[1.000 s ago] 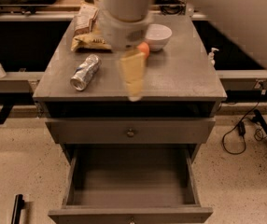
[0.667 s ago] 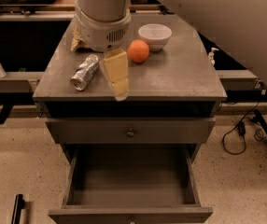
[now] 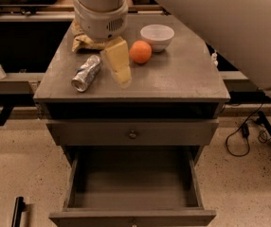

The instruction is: Place redbull can into middle drawer

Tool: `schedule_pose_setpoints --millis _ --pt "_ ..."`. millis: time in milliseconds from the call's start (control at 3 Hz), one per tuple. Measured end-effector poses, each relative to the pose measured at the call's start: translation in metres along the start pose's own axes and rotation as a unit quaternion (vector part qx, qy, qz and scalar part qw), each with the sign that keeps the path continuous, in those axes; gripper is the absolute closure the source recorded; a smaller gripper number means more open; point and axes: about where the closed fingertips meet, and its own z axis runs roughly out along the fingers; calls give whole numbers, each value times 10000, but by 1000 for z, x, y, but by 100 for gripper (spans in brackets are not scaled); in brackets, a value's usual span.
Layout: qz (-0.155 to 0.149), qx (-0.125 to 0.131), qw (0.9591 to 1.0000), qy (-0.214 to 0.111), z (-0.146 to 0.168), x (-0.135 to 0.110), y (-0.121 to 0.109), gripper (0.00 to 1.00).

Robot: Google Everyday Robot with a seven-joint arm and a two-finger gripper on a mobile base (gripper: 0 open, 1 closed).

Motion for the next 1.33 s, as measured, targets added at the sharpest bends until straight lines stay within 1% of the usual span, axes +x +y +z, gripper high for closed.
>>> schedule_pose_setpoints --millis 333,667,1000,1333 --pt "-773 -217 9964 270 27 24 -56 0" --pt "-1392 -300 9890 402 61 45 -105 0" --pt "-1870 -550 9796 486 100 65 -122 0" --pt "-2296 -659 9706 280 130 72 -118 0"
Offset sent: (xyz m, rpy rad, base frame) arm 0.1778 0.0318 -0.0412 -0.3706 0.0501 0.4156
